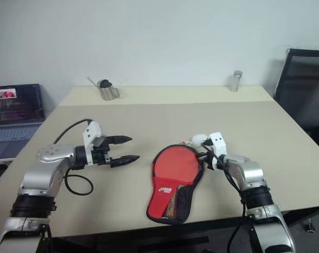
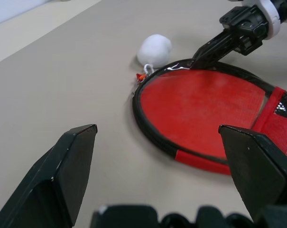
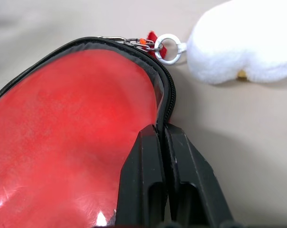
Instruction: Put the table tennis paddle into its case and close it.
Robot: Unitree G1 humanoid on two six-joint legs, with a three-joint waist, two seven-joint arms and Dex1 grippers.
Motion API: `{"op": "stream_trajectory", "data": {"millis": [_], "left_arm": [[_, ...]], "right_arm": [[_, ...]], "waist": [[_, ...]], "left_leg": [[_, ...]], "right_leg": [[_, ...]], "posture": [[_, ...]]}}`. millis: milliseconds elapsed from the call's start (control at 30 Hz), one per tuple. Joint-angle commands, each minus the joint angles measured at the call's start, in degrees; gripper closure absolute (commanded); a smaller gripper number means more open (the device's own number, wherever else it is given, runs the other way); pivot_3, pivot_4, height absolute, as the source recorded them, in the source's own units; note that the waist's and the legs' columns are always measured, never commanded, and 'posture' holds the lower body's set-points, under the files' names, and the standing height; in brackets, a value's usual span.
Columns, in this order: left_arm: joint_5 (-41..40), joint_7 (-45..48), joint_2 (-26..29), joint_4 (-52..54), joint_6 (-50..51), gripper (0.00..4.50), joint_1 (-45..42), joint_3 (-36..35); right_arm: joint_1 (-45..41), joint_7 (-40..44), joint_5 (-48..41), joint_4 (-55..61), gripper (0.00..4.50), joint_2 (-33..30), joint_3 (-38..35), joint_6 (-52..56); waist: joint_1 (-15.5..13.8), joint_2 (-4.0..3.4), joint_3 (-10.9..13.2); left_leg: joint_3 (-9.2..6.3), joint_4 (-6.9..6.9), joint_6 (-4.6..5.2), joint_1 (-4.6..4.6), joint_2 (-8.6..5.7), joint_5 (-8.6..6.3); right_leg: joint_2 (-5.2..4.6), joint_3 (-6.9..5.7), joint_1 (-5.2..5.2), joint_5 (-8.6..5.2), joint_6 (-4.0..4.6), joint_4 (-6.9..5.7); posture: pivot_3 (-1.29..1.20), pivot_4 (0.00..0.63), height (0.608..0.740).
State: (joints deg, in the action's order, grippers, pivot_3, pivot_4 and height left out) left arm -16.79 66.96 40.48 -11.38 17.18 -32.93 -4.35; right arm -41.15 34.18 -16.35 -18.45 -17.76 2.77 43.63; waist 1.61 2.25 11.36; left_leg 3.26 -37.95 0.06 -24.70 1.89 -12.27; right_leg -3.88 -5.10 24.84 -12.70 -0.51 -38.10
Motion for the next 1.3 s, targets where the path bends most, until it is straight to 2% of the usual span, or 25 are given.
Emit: {"op": "stream_trajectory", "data": {"millis": [33,300,633,800,967,1133,1233,1300], "left_arm": [[-0.85,0.04,0.91,2.24,-0.01,0.0,-0.53,-0.07],[-0.36,0.04,0.64,1.33,-0.7,0.0,-1.5,0.66],[0.03,-0.23,0.43,0.61,-1.75,0.0,-1.73,1.58],[0.2,-0.29,-0.05,0.17,-2.28,0.0,-1.83,1.99],[0.45,-0.47,-0.95,-0.6,-2.81,0.0,-2.55,2.79],[0.44,-0.29,-2.45,-0.28,-3.09,0.0,-3.22,4.17],[0.3,-0.27,-3.37,-0.57,-2.79,0.0,-3.9,4.92],[0.39,-0.11,-3.77,-1.1,-2.67,0.0,-4.37,5.49]], "right_arm": [[-3.53,3.91,1.24,-2.51,4.46,0.72,2.49,-4.78],[-7.54,5.25,2.99,-9.28,4.46,2.42,2.93,-8.82],[-7.29,4.51,4.64,-9.52,4.46,2.54,2.62,-7.32],[-7.75,4.51,4.57,-9.63,3.15,2.67,2.45,-7.46],[-7.8,5.04,5.73,-8.18,1.33,2.91,3.92,-8.54],[-4.37,7.61,4.96,1.32,1.33,-1.46,3.91,-3.71],[-1.36,9.43,3.75,11.34,0.75,-6.0,3.65,1.26],[0.66,10.82,1.73,17.86,0.04,-8.75,3.04,5.31]], "waist": [[0.29,0.0,0.0],[0.22,-0.02,0.01],[0.21,-0.02,0.01],[0.19,-0.02,0.01],[0.09,-0.03,0.02],[-0.12,-0.04,0.03],[-0.41,-0.04,0.03],[-0.63,-0.05,0.03]], "left_leg": [[0.02,0.0,0.0,0.0,0.0,0.0],[0.04,0.03,0.0,-0.01,0.1,0.0],[0.04,0.03,-0.01,-0.01,0.11,0.0],[0.05,0.03,-0.01,-0.01,0.11,0.0],[0.04,0.03,-0.01,-0.01,0.1,0.0],[0.03,0.04,-0.01,-0.04,0.06,0.0],[0.01,0.02,-0.01,-0.06,0.01,0.0],[0.01,0.02,0.0,-0.06,-0.02,0.0]], "right_leg": [[0.01,0.02,0.02,0.0,0.0,-0.01],[0.05,0.04,0.05,0.03,0.05,0.01],[0.05,0.04,0.05,0.03,0.05,0.01],[0.04,0.04,0.05,0.03,0.06,0.01],[0.04,0.04,0.05,0.03,0.06,0.01],[0.0,0.04,0.05,0.03,0.05,0.04],[-0.06,0.01,0.05,0.03,0.05,0.03],[-0.09,0.0,0.05,0.02,0.03,0.05]], "posture": [[0.0,0.15,0.74],[0.0,0.15,0.74],[0.0,0.15,0.74],[0.0,0.15,0.74],[0.0,0.15,0.74],[0.0,0.15,0.74],[0.0,0.15,0.74],[0.0,0.15,0.74]]}}
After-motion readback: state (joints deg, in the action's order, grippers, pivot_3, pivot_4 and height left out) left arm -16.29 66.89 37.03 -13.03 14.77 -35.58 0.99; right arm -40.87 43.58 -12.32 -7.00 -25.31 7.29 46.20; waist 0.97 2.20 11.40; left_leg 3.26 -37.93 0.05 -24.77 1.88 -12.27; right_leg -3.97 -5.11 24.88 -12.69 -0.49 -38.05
